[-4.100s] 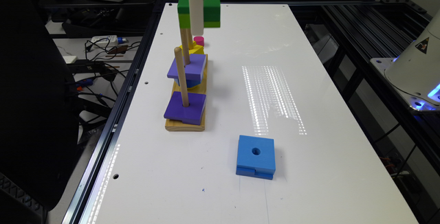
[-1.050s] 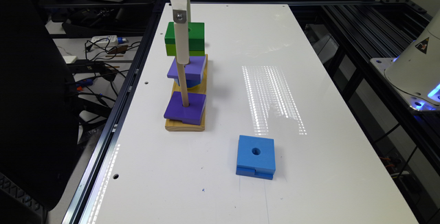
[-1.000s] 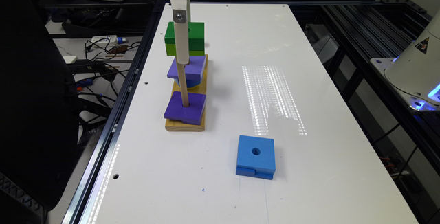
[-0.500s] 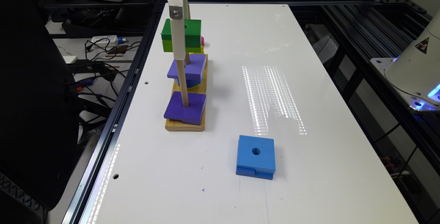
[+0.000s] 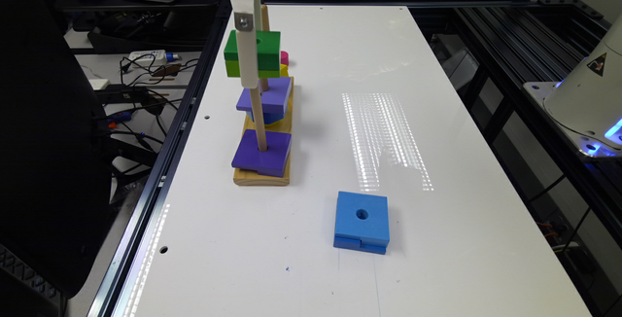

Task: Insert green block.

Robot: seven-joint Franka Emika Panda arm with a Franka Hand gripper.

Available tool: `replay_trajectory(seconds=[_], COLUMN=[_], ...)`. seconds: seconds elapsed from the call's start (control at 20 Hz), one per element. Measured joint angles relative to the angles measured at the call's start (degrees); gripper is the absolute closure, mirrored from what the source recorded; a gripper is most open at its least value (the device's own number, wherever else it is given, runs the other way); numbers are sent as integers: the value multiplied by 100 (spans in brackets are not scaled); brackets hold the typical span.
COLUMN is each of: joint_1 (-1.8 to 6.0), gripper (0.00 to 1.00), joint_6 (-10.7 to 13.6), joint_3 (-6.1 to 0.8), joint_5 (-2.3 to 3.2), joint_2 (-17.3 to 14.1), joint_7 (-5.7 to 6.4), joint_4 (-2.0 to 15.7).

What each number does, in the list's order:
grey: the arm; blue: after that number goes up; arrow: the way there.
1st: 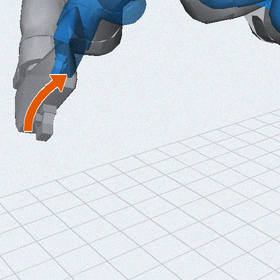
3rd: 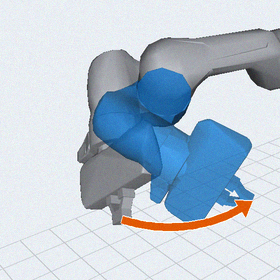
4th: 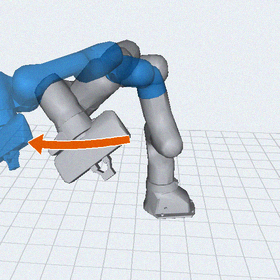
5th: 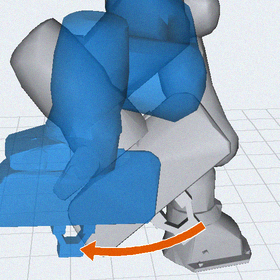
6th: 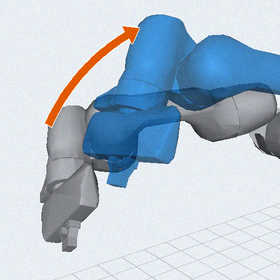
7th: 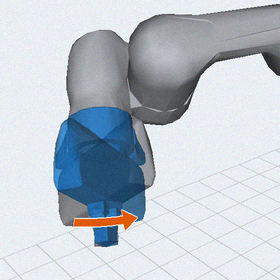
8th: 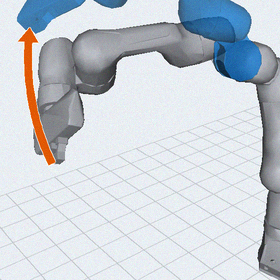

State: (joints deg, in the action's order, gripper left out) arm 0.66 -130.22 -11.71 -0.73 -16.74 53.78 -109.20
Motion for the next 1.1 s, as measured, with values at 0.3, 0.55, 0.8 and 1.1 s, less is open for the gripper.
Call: replay_trajectory(seconds=[0.3, 0.55, 0.8, 1.1], joint_1=[-1, 3, 8, 7], gripper=[100, 100, 100, 100], joint_6=[-1, -11, -55, -89], joint_3=[0, 1, 7, 6], joint_5=[0, 2, 9, 13], joint_2=[-4, -21, -68, -116], joint_7=[0, -1, -4, -5], joint_4=[7, 11, 11, 11])
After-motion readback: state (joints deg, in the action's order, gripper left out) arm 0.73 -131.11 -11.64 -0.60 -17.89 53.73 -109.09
